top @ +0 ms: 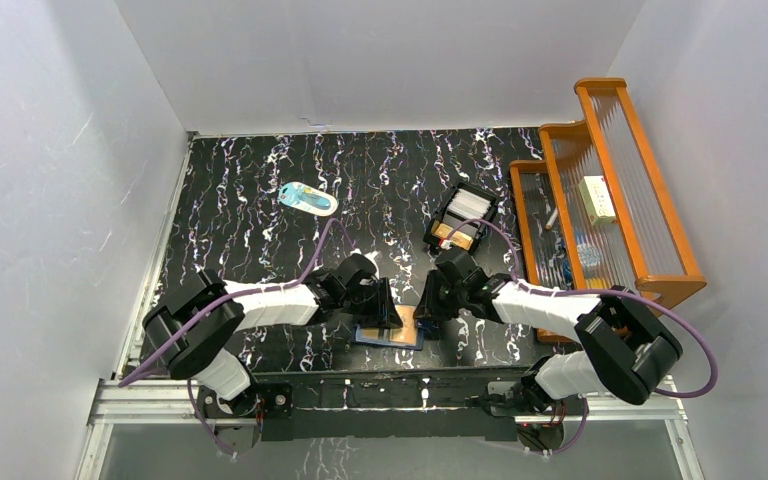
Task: Put the credit cards into the card holder
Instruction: Insert the credit card into the card holder.
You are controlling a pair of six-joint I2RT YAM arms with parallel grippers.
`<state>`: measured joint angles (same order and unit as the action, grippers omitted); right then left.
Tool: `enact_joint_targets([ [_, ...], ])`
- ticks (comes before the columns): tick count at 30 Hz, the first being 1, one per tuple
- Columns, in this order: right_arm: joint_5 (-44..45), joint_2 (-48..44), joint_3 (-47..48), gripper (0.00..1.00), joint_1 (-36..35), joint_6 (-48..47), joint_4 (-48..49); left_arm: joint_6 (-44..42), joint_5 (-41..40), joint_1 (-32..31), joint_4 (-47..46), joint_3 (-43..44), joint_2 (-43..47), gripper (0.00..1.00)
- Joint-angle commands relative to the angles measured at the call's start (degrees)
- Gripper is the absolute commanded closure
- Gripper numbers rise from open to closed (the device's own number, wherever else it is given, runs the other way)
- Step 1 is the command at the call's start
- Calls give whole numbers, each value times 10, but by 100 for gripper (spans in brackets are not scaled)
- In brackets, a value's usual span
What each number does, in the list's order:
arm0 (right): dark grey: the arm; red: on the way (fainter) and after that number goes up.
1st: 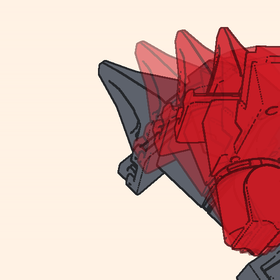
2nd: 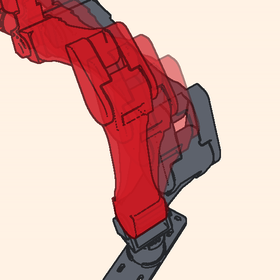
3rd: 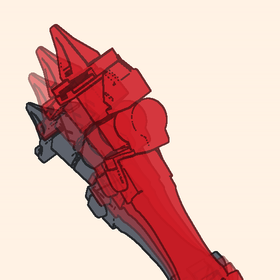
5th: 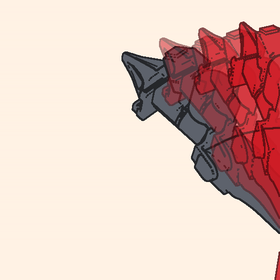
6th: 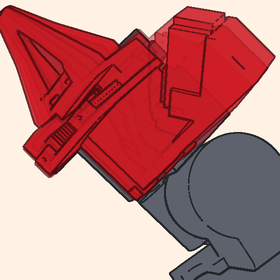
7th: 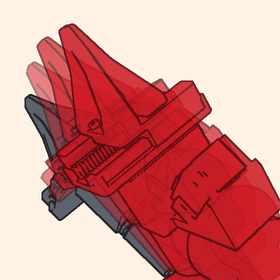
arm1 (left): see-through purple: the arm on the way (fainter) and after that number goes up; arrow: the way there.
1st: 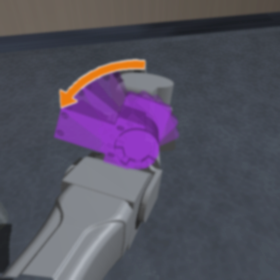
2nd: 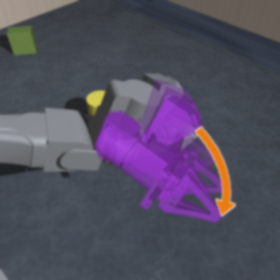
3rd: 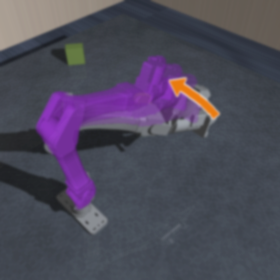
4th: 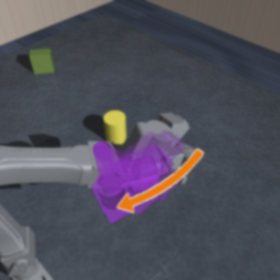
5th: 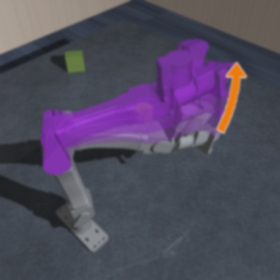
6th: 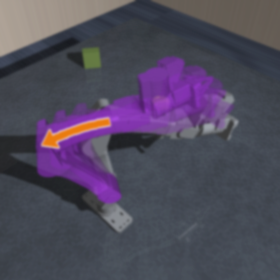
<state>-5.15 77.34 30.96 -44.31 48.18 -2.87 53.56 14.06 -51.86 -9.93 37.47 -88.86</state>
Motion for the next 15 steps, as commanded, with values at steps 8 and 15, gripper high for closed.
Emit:
enact_joint_targets([
  [8, 55, 10, 73, 72, -2, -54, -65, -13, -32, -10, 58, 22, 51, 55],
  [15, 68, -13, 112, 71, -3, -57, -126, -7, -86, -2, 178, 15, 128, 49],
])
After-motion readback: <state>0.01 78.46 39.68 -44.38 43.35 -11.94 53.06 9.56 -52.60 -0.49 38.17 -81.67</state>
